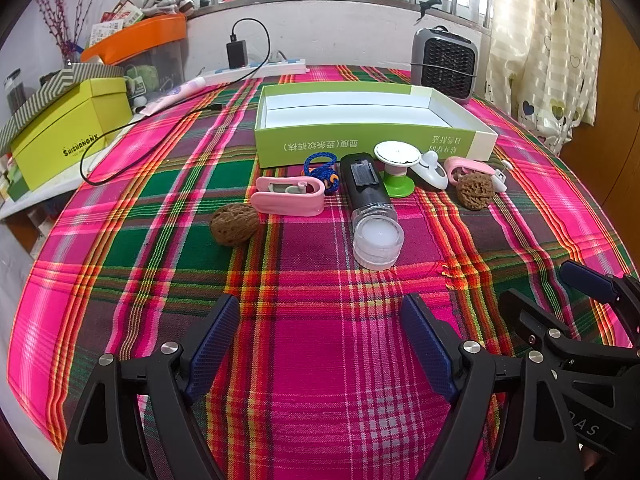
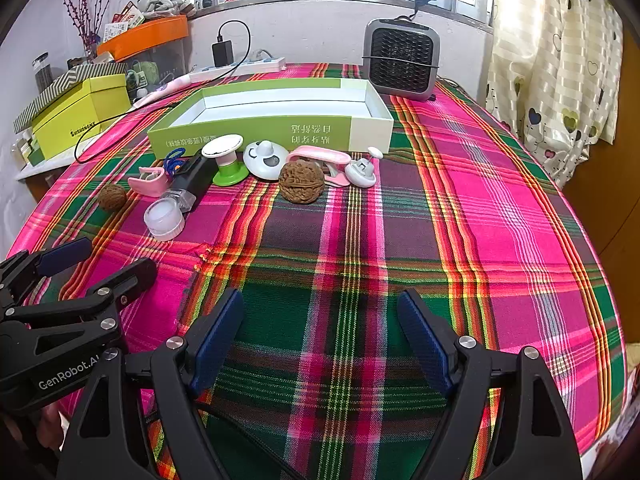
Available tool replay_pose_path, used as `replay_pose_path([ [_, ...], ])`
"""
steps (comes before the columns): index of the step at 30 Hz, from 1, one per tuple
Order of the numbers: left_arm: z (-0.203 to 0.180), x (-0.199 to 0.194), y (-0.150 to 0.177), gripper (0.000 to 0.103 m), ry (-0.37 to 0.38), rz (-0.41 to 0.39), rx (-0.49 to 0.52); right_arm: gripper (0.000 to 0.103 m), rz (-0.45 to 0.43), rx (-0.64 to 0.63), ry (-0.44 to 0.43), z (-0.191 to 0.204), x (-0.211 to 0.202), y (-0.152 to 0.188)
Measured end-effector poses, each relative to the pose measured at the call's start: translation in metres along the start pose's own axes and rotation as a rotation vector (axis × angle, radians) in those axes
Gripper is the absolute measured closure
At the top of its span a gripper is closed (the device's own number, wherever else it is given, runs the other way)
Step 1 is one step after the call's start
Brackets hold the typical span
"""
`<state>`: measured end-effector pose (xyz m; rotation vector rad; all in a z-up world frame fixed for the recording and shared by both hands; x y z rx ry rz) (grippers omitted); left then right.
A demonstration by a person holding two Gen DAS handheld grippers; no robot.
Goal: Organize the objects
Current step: 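Move the left tool toward the clear cup while the right tool approaches the walnut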
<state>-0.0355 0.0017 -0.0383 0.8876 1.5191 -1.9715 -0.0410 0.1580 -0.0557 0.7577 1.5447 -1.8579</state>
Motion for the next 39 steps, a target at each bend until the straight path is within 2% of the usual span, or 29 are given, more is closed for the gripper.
replay_pose_path([
  [22,0.0,0.0,0.0,0.02,0.01,0.0,0.005,0.024,0.005,-0.002,-0.002,0.0,0.0,-0.003],
  [30,0.008,-0.001,-0.002,0.021,0.084,-0.025,0.01,0.024,0.039,-0.017,-0.064,-0.002,0.005,-0.009],
  [33,0.008,0.0,-0.003,0.021,0.093,-0.03,0.022,0.027,0.034,-0.031,-0.076,-0.001,0.007,-0.014],
  [39,0.005,0.002,-0.01,0.03,0.134,-0.043,0.036,0.034,0.041,-0.062,-0.105,0.005,0.015,-0.03],
])
Point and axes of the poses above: each gripper's, at about its wrist camera, not at the fingertips, and x roughly the way its jaws point, z to its left, y to its underside, the point moved 5 cm from there along x, roughly the way its jaws point, and after that the axes turned 15 degrees about x, right-handed, at the moved point
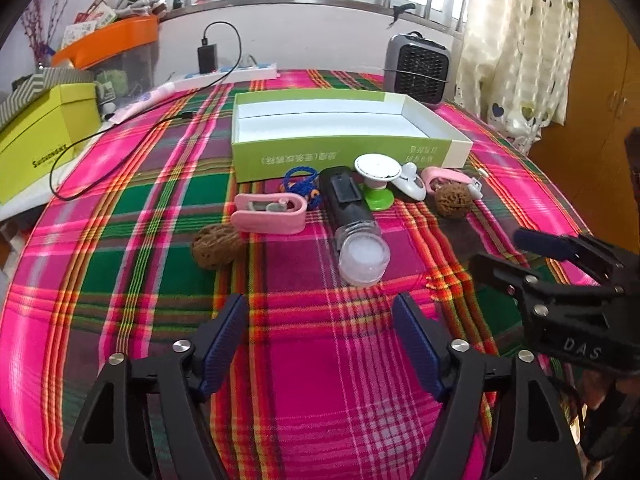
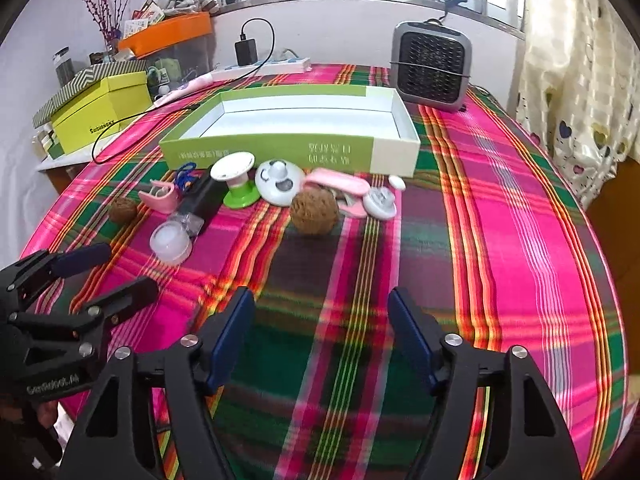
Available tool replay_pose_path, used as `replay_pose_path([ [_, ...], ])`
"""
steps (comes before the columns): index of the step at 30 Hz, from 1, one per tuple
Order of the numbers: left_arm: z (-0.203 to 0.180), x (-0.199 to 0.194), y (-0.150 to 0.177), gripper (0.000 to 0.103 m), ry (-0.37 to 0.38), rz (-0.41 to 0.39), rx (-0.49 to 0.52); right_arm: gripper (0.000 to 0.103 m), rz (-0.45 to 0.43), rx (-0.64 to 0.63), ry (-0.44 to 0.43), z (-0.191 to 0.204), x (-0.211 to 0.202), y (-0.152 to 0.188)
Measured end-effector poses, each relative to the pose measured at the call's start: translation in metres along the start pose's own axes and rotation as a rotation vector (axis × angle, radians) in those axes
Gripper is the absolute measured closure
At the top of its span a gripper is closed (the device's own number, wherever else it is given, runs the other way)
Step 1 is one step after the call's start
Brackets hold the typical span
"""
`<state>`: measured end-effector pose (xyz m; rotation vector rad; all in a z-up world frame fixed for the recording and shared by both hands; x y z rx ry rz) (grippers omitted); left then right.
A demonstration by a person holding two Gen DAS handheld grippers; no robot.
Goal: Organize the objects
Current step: 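Move the left tool toward the clear cup while the right tool approaches the walnut, then close the left tool on the clear cup while the right tool grasps the walnut, then carry the cup with the left tool into the tray while the right tool drops the walnut there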
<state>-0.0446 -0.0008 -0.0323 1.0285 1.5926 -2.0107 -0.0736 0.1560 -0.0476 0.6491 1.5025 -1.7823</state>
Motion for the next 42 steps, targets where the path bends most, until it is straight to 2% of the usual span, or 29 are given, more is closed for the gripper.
replay_pose_path([
  [5,0.003,0.008,-0.01,0.03,0.024,-0.002,-0.021,0.034,0.023,-0.013,-0.029,0.003,0.011,-0.011],
  [12,-0.002,0.018,-0.021,0.032,0.019,0.0,0.0,0.04,0.052,-0.007,-0.046,0.002,0.025,-0.021],
  [16,-0.003,0.02,-0.023,0.047,0.015,0.004,0.017,0.043,0.056,-0.018,-0.044,0.003,0.03,-0.027],
  [21,-0.003,0.02,-0.026,0.055,0.015,0.004,0.022,0.046,0.057,-0.012,-0.045,0.001,0.035,-0.034],
  [28,-0.004,0.022,-0.027,0.077,0.023,0.01,0.027,0.057,0.055,-0.014,-0.049,0.001,0.037,-0.037],
  [30,-0.004,0.022,-0.028,0.077,0.026,0.01,0.023,0.061,0.054,-0.015,-0.051,0.001,0.037,-0.037],
  [31,-0.005,0.022,-0.027,0.077,0.028,0.01,0.024,0.067,0.055,-0.015,-0.053,0.001,0.037,-0.037],
  [33,-0.004,0.023,-0.028,0.077,0.033,0.01,0.02,0.072,0.055,-0.016,-0.053,0.002,0.037,-0.037],
  [42,-0.003,0.017,-0.032,0.077,0.045,-0.012,0.029,0.072,0.06,-0.01,-0.074,0.007,0.032,-0.036],
])
Point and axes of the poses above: each gripper's, at about its wrist camera, not at the fingertips, and x roughly the way its jaws point, z to its left, y to its underside, the point moved 5 cm from there along x, roughly the way its jaws point, and after that the axes turned 15 degrees about x, right-handed, at the moved point
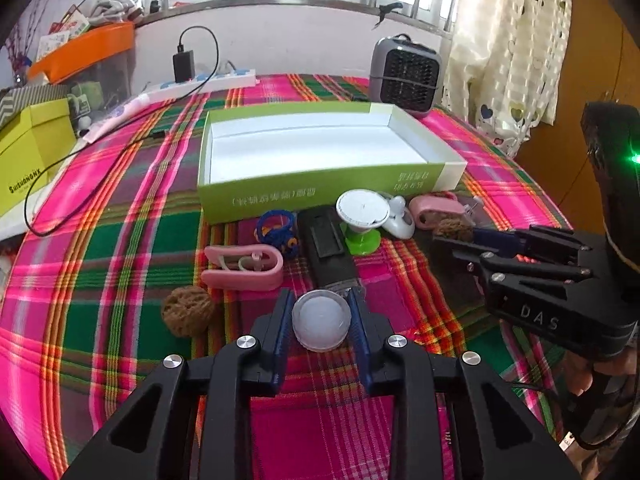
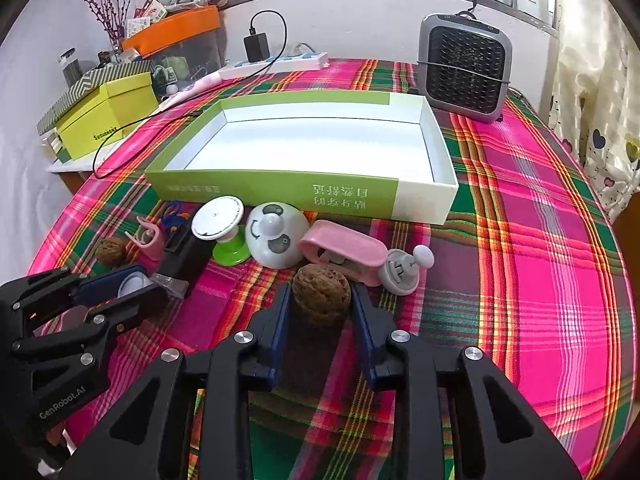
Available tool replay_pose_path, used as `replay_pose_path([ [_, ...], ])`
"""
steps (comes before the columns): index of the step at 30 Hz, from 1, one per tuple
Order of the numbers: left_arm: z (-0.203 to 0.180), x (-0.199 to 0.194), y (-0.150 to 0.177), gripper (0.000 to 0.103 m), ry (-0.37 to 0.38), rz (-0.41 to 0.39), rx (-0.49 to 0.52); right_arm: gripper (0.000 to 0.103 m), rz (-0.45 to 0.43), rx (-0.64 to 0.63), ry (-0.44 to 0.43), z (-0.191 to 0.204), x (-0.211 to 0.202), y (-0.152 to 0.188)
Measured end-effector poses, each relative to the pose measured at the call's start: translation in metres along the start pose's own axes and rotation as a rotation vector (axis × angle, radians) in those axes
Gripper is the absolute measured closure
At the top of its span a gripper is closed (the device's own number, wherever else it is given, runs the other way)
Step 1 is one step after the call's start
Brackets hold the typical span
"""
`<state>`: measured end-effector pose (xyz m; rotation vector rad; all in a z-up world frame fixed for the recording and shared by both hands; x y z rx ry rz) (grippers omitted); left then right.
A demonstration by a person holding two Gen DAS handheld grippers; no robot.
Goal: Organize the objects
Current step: 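Carry the cup with the left tool into the tray while the right tool drops the walnut there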
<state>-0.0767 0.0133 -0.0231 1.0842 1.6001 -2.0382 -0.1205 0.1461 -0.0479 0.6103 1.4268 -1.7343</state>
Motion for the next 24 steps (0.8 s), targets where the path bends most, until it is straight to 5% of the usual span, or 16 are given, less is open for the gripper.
replay_pose_path([
  [13,0.022,-0.015,-0.034,0.077,0.011,-0.061,-0.01,0.072,-0.052,-0.015,-0.03,0.014,-0.018,-0.025],
  [24,0.057,0.015,-0.071,0.077,0.019,-0.055,-0.032,0.072,-0.039,-0.013,-0.053,0.024,0.007,-0.065],
])
Point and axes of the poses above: each gripper's, at about its wrist camera, not at the fingertips, and x roughly the way its jaws point, z to its left, y to its underside, the point moved 5 cm from there along x, roughly the way its jaws point, and after that the axes turned 15 degrees about x, right-handed, at the moved point
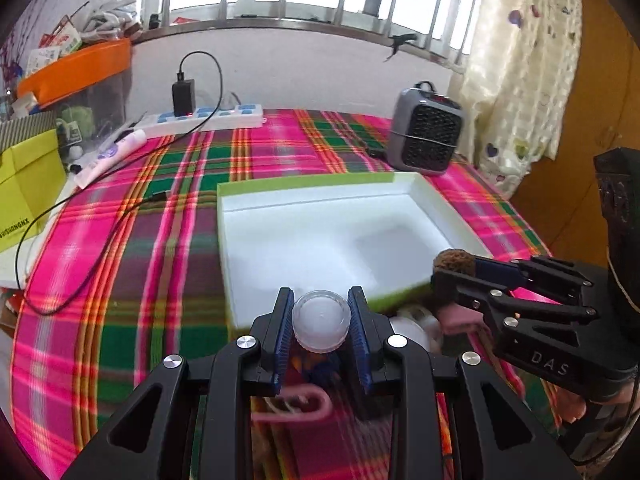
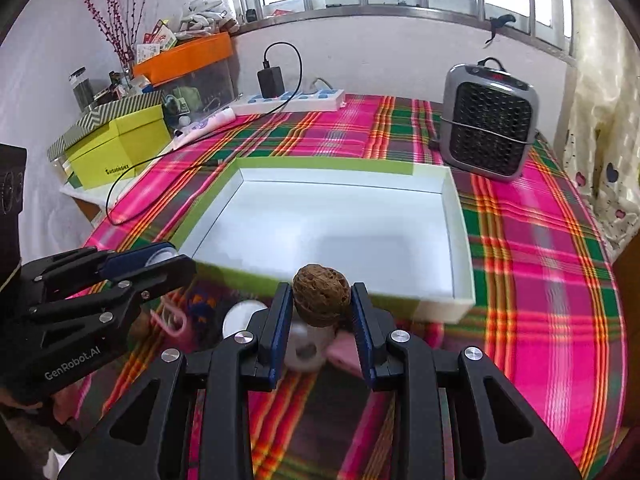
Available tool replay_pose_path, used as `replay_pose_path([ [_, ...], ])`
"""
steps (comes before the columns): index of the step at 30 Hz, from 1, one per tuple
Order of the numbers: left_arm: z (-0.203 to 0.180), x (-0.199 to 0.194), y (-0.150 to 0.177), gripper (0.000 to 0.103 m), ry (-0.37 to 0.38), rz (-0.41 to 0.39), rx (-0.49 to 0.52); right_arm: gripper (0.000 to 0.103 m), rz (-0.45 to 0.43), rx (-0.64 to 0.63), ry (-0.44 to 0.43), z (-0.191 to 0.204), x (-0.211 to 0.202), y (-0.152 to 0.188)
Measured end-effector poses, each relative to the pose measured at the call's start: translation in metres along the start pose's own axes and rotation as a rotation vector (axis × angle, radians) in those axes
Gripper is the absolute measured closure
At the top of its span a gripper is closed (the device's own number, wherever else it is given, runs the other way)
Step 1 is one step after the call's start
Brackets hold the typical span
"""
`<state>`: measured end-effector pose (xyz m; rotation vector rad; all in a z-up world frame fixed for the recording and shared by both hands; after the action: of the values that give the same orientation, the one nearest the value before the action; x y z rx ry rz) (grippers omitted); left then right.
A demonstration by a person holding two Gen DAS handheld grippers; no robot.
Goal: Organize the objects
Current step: 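Carry the cup with the left tool into the tray while the right tool drops the walnut there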
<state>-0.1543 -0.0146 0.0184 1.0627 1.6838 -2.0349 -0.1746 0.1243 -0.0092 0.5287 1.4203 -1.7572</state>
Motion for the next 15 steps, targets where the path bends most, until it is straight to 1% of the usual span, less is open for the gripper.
replay_pose_path([
  [2,0.006,0.009,-0.006,0.077,-0.008,0.01,0.004,0.072,0.015,0.004,0.002,0.0,0.01,-0.007],
  [4,0.01,0.018,-0.012,0.077,0.011,0.014,0.007,0.072,0.033,0.001,-0.001,0.0,0.021,-0.013],
  [6,0.014,0.028,-0.015,0.077,0.006,0.034,0.001,0.072,0.044,0.005,0.003,-0.001,0.031,-0.019],
  [9,0.02,0.04,-0.021,0.077,0.004,0.043,0.003,0.072,0.055,0.008,0.007,-0.003,0.041,-0.025],
  [15,0.027,0.063,-0.026,0.077,0.004,0.076,-0.002,0.072,0.086,0.015,0.015,-0.007,0.062,-0.036],
])
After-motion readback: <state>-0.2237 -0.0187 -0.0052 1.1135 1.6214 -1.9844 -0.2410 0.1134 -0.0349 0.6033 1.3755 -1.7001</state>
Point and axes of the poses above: each gripper's, at about its wrist camera, not at the fingertips, and x roughly the way its jaws point, z to its left, y to its underside, the point moved 5 cm from there along x, roughly the way its jaws point, and after that the axes turned 15 degrees about x, right-handed, at the moved point
